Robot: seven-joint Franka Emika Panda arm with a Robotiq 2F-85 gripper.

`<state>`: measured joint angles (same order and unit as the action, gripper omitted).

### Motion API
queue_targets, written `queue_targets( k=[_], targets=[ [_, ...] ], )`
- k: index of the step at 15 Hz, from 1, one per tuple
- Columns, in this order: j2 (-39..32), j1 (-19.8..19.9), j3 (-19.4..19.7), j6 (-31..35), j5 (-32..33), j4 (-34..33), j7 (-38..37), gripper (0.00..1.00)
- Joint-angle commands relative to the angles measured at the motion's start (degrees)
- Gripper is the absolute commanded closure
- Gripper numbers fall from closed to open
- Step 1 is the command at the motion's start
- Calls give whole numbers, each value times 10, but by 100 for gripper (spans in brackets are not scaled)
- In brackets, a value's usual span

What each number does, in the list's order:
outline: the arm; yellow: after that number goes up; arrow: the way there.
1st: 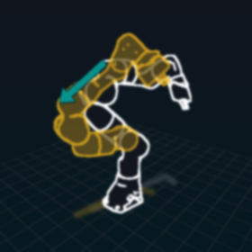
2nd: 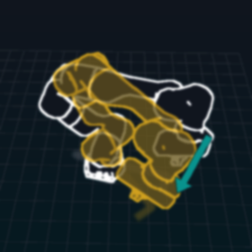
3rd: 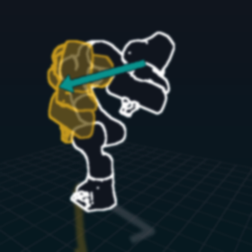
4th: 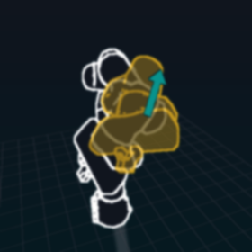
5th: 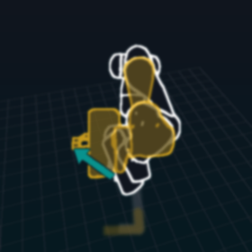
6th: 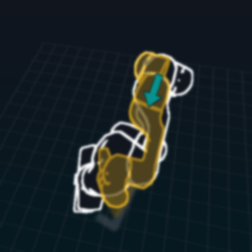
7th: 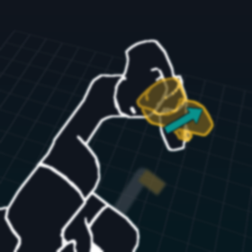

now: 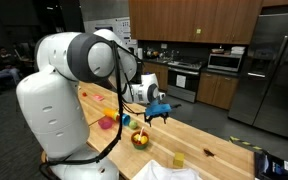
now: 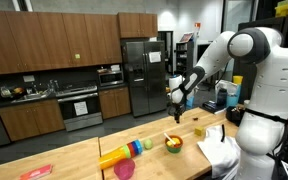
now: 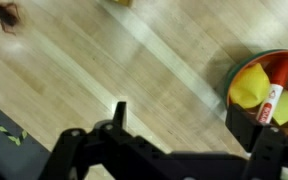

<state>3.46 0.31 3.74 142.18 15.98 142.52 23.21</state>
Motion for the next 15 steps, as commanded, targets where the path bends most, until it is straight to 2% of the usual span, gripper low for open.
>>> queue_targets(
  k=[1,7,10,15],
  targets=[
    [10,-18,-22,-54,-26,-32,104,0],
    [-15,-31,-44,-141,-35,-91,205,0],
    [-51,-34,-51,-165,-82,-127,257,0],
    [-120,-29,-79,-190,-204,-198,364,0]
  ],
)
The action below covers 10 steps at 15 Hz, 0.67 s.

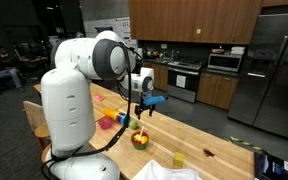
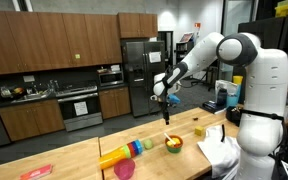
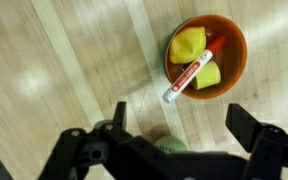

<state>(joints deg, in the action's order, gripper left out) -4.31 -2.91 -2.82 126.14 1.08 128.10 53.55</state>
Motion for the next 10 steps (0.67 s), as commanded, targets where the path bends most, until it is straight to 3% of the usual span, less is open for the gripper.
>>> queue_targets(
  k=[1,2,3,10],
  targets=[
    [-56,4,-22,-52,-69,-73,96,0],
    [-69,4,-26,-67,-64,-89,105,0],
    [-42,4,-22,-33,-52,-48,70,0],
    [-71,5,-31,-55,-56,-82,91,0]
  ],
)
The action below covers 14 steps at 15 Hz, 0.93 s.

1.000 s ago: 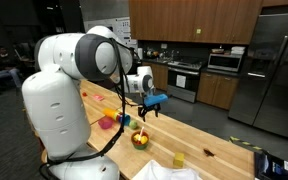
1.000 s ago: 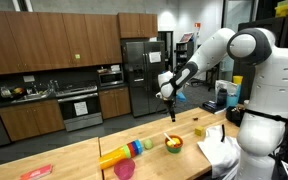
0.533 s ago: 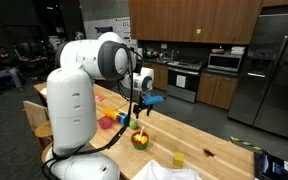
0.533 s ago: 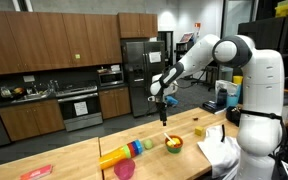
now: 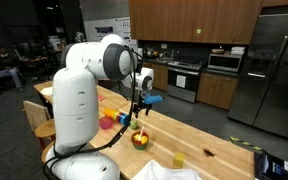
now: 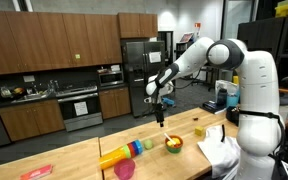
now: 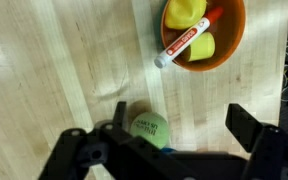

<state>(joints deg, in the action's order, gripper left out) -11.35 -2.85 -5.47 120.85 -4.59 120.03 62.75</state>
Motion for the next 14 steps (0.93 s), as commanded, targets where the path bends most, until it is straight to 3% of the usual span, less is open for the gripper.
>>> queue_targets(
  k=[1,4,10,14],
  targets=[
    [0,4,-5,-2,1,-1,-1,0],
    [0,4,-5,-3,1,-1,-1,0],
    [-54,-3,-31,-89,28,-68,155,0],
    [-81,-7,-44,-75,68,-99,249,0]
  ],
)
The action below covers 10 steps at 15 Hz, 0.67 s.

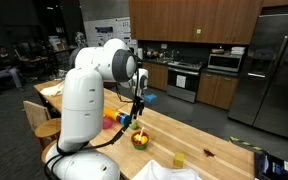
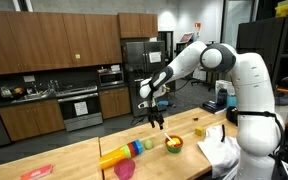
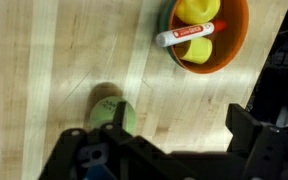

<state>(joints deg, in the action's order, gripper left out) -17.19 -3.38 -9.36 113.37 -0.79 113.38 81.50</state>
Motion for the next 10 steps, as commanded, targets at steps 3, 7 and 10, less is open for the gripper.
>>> queue_targets(
  k=[3,7,10],
  targets=[
    [-40,-7,-5,43,77,-37,108,0],
    [-61,-2,-5,110,60,-30,101,0],
    [-79,17,-20,125,-4,-38,121,0]
  ],
)
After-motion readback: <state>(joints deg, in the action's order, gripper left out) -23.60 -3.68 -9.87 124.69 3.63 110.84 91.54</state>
